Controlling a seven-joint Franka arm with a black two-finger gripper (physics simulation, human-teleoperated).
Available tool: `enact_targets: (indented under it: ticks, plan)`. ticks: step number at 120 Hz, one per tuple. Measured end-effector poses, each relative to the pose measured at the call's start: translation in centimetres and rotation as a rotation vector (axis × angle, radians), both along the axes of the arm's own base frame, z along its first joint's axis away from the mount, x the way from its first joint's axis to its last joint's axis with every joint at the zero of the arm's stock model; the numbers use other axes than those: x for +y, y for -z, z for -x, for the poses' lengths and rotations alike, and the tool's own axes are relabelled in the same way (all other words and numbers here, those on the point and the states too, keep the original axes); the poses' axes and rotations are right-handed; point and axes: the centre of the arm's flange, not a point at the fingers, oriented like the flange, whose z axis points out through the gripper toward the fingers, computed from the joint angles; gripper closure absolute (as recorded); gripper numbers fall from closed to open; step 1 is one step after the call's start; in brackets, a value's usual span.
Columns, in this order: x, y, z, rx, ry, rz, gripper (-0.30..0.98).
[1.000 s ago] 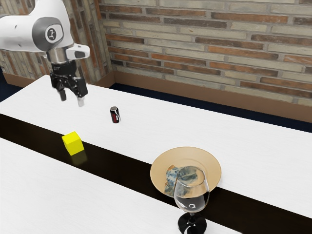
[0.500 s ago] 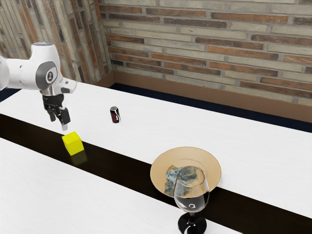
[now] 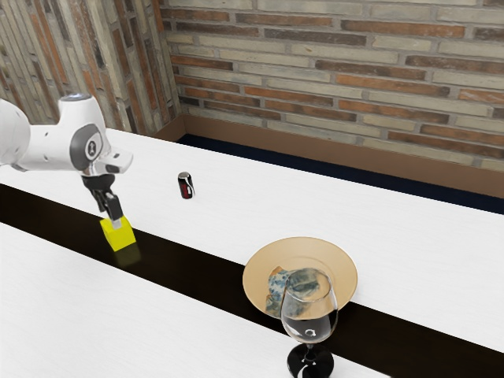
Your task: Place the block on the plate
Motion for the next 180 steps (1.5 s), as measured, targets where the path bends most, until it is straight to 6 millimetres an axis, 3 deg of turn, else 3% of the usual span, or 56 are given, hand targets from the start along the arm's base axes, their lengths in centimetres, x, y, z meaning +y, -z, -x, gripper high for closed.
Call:
enact_targets:
  ticks: [16,71,86,100,110,127,147,166,180]
  plan:
    - [0.2,0.5,-0.6,-0.019,0.027,-0.007,0.0]
    - [1.2,5.2,-0.9,0.0,0.06,0.004,0.01]
    - [1.2,5.2,-1.0,-0.007,0.066,0.005,0.28]
    - [1.2,4.4,-1.1,-0.022,0.073,-0.002,0.3]
    - [0.9,2.1,-1.1,-0.052,0.081,-0.008,0.29]
    - [-4.3,-2.1,-0.8,-0.096,0.156,0.008,0.29]
    - [-10.3,-5.7,0.7,-0.123,0.247,0.032,0.3]
    - [-16.2,-6.7,0.5,-0.105,0.348,0.052,0.3]
    - [-22.3,-7.0,0.5,-0.089,0.452,0.077,0.3]
